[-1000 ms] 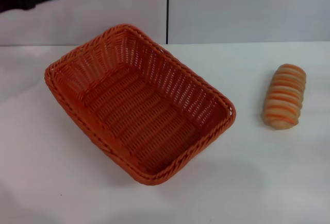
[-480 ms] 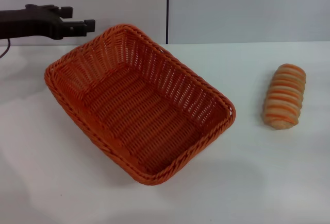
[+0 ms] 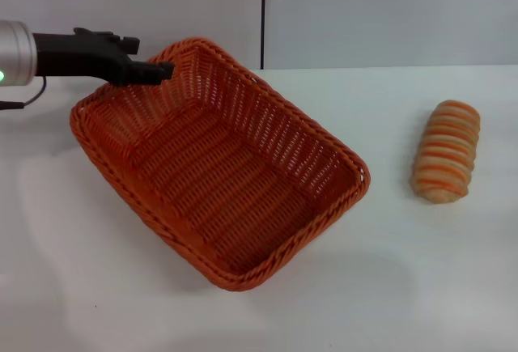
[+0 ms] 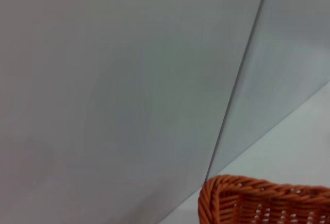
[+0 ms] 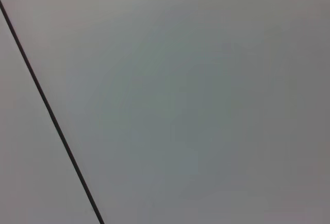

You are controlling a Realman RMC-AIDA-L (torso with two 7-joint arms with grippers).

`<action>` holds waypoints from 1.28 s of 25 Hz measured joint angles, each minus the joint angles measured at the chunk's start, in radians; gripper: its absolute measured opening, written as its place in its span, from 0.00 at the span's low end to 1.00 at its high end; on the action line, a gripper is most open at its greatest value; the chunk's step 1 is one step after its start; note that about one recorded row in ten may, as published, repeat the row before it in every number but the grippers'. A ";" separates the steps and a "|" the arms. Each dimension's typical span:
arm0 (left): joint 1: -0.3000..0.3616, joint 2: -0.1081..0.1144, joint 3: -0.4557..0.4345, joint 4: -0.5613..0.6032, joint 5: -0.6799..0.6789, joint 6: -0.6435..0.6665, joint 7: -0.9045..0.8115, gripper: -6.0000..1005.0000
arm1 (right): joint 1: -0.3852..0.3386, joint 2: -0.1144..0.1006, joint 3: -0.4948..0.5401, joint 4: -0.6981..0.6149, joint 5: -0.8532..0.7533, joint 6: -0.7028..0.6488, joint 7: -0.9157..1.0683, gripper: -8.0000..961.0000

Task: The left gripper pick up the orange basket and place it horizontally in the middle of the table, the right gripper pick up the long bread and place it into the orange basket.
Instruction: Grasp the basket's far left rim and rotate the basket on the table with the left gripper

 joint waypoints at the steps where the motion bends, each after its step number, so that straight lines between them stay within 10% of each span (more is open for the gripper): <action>1: -0.003 -0.001 0.007 -0.005 0.006 -0.009 -0.001 0.74 | 0.000 0.000 0.000 0.000 0.000 0.000 0.000 0.01; 25: -0.007 -0.008 0.074 -0.049 0.037 -0.108 -0.016 0.67 | -0.005 -0.001 -0.001 0.007 0.000 0.000 0.000 0.01; 32: -0.004 -0.010 0.074 -0.047 0.037 -0.108 -0.009 0.41 | -0.012 0.000 -0.002 0.008 0.000 0.000 0.001 0.01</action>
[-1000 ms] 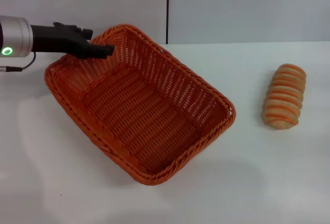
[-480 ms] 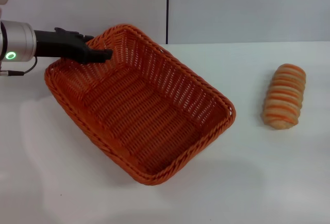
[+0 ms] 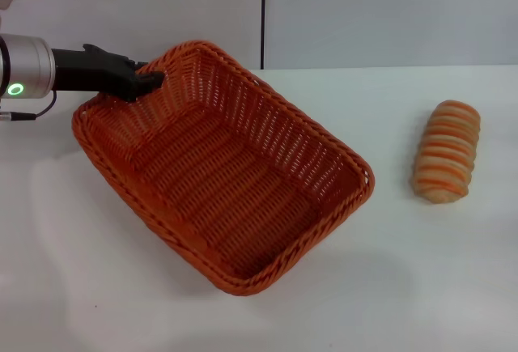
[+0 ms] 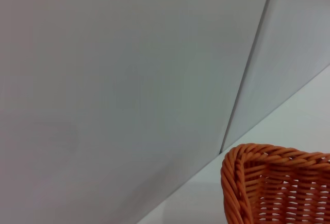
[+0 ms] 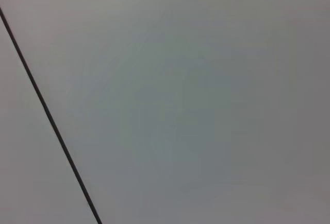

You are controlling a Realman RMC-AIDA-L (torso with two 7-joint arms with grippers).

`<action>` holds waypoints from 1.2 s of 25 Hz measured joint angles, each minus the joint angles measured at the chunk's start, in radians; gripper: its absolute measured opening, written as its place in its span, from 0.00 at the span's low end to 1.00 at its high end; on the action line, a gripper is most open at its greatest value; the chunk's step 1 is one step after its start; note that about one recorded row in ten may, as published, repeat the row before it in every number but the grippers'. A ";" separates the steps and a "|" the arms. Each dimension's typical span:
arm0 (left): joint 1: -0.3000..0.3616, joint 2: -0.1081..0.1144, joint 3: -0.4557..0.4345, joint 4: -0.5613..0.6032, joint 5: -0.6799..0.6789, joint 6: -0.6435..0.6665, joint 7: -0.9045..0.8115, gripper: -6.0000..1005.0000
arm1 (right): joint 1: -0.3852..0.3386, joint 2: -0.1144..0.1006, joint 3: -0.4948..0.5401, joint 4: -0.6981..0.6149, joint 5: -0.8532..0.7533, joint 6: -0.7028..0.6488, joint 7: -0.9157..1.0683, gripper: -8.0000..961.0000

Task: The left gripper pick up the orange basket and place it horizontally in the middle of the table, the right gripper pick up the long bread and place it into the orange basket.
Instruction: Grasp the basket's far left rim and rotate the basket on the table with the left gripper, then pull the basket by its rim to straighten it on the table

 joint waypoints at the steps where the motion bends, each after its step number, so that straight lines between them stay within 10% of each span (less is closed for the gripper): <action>1: 0.001 0.000 0.000 0.001 0.000 0.000 0.000 0.36 | -0.001 0.000 0.000 0.000 0.000 0.000 0.001 0.01; 9: 0.017 -0.003 -0.006 0.030 -0.023 0.031 -0.016 0.18 | -0.001 0.000 0.000 0.002 0.000 0.000 0.010 0.01; 30: 0.266 0.000 -0.147 0.219 -0.387 0.175 -0.370 0.18 | 0.027 -0.003 0.002 -0.008 0.000 0.038 0.012 0.01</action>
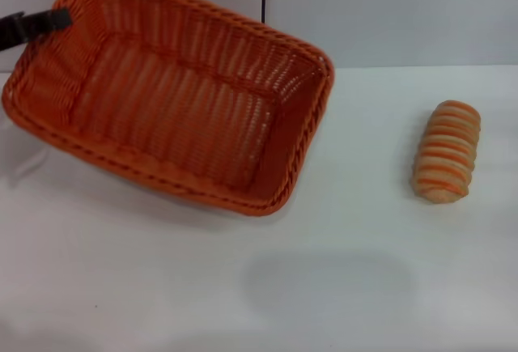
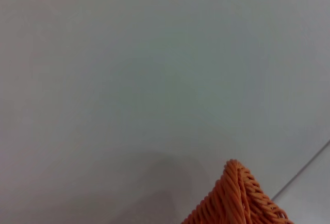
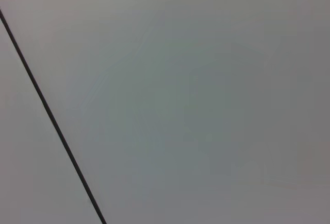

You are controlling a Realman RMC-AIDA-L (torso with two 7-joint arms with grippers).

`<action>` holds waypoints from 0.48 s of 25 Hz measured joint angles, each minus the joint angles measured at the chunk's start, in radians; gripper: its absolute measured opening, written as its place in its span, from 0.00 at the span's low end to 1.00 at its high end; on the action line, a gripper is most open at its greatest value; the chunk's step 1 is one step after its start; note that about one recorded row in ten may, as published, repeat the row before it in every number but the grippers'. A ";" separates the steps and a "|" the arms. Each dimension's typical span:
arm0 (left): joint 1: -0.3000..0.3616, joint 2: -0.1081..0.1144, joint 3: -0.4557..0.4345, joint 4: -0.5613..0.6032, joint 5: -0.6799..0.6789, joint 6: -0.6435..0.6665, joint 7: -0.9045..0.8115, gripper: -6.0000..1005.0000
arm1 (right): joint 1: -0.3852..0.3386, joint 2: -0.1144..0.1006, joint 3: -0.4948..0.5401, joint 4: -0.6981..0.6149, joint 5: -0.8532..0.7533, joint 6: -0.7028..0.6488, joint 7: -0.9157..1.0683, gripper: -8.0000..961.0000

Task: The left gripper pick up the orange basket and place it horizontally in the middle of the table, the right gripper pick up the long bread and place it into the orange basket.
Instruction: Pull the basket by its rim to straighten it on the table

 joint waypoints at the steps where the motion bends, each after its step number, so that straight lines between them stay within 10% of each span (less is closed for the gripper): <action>1: 0.011 -0.001 -0.001 -0.001 -0.002 0.000 -0.007 0.18 | 0.000 0.000 0.000 0.000 0.000 0.000 0.000 0.01; 12: 0.153 -0.014 0.071 -0.085 -0.181 0.044 -0.040 0.18 | 0.023 -0.002 -0.009 -0.001 -0.003 0.020 0.000 0.01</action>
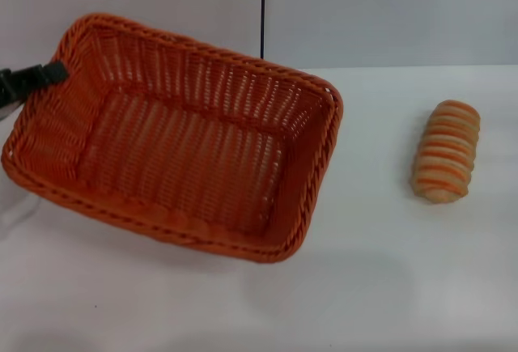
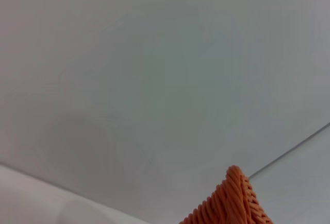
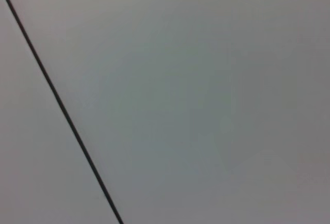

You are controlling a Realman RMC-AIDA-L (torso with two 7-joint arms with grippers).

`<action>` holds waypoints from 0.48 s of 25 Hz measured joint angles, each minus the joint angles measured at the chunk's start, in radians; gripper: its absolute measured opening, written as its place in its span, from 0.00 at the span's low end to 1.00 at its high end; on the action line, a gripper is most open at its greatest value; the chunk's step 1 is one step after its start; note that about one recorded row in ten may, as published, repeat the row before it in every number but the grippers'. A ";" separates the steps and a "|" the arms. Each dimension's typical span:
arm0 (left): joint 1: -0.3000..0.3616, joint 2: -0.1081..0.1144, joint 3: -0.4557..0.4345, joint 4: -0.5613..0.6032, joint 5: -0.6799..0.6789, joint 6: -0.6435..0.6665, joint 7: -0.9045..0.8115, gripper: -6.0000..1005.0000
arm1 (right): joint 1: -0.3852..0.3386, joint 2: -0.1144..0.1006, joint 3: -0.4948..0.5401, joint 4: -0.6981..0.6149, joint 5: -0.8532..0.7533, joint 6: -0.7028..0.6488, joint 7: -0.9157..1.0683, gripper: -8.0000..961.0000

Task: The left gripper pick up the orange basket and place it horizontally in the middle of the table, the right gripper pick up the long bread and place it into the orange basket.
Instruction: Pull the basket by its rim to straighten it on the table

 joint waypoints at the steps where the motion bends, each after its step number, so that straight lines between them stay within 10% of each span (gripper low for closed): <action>1: 0.013 0.000 0.009 -0.012 -0.018 -0.002 0.004 0.18 | 0.003 0.000 -0.001 0.000 -0.001 0.003 0.000 0.01; 12: 0.060 0.003 0.016 -0.141 -0.068 -0.020 0.079 0.18 | 0.023 -0.002 -0.021 -0.011 -0.005 0.022 -0.003 0.01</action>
